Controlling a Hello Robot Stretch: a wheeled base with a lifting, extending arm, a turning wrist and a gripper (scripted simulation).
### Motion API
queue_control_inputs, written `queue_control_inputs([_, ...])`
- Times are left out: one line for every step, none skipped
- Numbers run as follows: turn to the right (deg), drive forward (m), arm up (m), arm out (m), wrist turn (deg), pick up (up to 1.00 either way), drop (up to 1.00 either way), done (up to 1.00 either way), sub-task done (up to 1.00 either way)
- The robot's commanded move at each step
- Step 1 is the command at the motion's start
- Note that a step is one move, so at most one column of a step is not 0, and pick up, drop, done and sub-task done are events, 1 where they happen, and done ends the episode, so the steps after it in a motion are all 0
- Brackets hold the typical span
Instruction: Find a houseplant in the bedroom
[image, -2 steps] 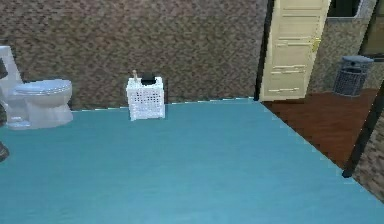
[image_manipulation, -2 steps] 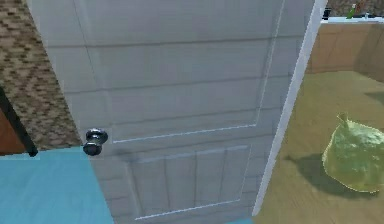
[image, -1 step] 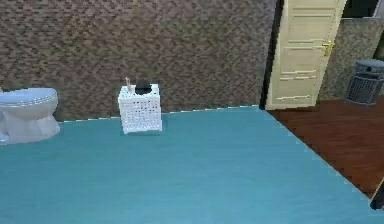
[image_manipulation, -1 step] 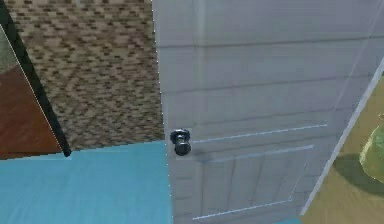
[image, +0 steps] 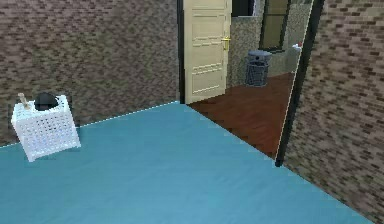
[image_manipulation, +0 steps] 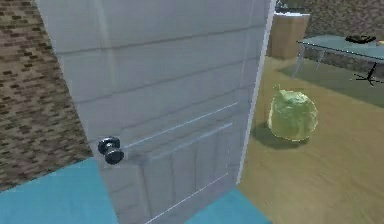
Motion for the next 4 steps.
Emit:
queue_control_inputs([0.0, 0.55, 0.0, 0.0, 0.0, 0.0, 0.0, 0.0, 0.0])
queue_control_inputs([9.0, 0.0, 0.0, 0.0, 0.0, 0.0, 0.0, 0.0, 0.0])
queue_control_inputs([0.0, 1.0, 0.0, 0.0, 0.0, 0.0, 0.0, 0.0, 0.0])
queue_control_inputs([3.0, 0.0, 0.0, 0.0, 0.0, 0.0, 0.0, 0.0, 0.0])
